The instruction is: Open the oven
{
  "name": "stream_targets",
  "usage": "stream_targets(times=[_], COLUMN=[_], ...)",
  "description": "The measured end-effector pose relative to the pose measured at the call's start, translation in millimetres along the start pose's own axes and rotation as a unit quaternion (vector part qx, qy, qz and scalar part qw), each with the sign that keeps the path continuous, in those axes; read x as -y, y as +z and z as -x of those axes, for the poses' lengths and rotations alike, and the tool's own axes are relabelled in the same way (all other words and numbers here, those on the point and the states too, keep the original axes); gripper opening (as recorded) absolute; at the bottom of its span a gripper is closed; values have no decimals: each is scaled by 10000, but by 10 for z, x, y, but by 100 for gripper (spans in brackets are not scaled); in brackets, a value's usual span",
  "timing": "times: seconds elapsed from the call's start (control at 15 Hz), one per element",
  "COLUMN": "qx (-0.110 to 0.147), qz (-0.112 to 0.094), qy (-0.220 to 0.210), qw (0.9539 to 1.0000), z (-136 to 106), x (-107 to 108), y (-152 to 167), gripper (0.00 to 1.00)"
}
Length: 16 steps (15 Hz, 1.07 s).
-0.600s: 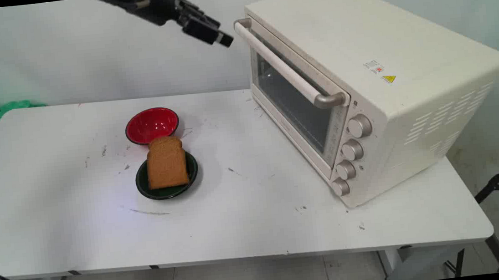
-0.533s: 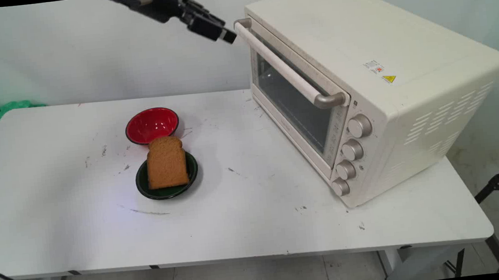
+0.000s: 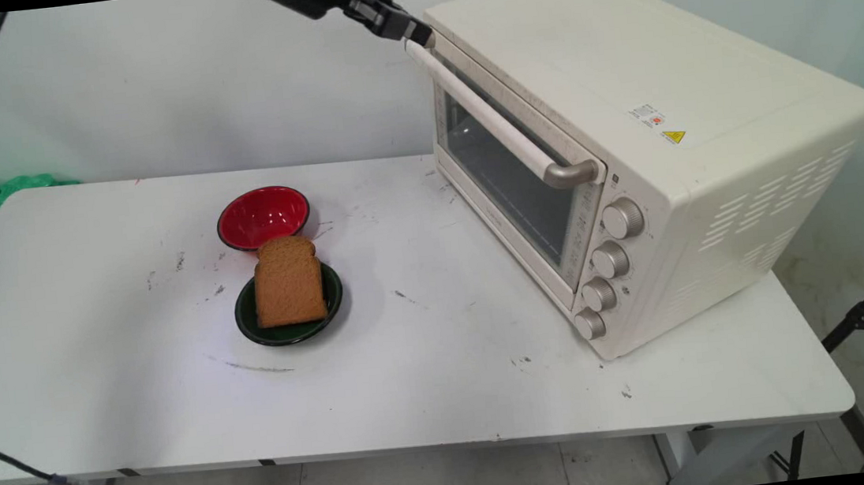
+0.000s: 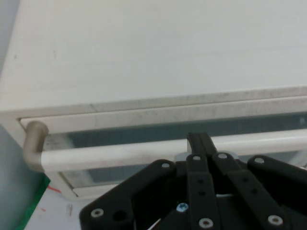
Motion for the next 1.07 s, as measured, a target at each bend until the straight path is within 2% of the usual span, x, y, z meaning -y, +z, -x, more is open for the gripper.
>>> stream_targets(times=[0.47, 1.07], qx=[73, 259], qz=[-61, -102], qy=[21, -2], qw=[10000, 9996], z=[-101, -93], x=[-39, -123], y=[298, 645], gripper=[0, 0])
